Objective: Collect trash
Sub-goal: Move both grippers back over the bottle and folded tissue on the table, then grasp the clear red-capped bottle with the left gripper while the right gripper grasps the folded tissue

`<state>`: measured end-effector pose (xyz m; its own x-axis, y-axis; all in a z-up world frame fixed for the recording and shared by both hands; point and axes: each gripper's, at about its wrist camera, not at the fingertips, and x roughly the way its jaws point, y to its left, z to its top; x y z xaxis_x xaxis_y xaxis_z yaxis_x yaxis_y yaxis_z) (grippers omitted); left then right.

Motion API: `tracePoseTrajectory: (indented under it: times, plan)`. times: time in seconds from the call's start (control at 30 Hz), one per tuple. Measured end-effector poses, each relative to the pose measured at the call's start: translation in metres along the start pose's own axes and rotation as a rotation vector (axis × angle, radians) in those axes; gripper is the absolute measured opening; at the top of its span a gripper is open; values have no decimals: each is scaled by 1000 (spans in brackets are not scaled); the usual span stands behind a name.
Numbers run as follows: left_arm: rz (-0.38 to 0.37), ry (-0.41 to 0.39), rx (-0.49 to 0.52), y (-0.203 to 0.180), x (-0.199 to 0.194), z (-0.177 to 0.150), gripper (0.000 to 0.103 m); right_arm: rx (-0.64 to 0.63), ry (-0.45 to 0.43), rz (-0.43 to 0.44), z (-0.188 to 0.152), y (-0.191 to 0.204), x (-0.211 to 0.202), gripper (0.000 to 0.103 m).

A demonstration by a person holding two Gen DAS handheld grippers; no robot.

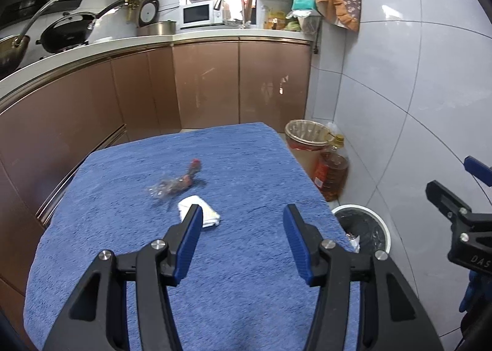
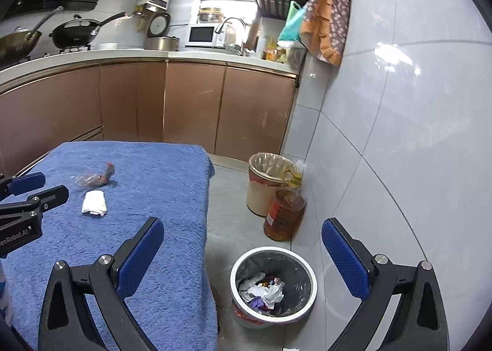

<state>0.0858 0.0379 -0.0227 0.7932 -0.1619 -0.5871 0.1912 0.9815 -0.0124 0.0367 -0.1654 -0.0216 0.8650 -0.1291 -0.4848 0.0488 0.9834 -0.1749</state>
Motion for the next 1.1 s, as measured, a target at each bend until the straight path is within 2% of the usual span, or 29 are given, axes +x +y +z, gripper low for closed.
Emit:
tracePoseTrajectory:
  times: [0.33,0.53,0.7,0.8,0.97,1.1]
  plan:
    - [32,11,-60,39,0,-8,52,-73,-11,10,7,25,-7,103]
    - [43,32,-77,73,13,-12,52,-119,7,62,12,46,-1,103]
    - [54,69,-58,113,33,-12,52,-122,65,265,17,65,17,103]
    - [17,108,-60,139,51,-11,52,-120,123,370,19,80,39,100]
    - [-74,163,-31,162,90,2,52,-129,209,510,23,112,78,79]
    - [-165,214,-22,170,133,18,52,-153,260,582,25,135,107,70]
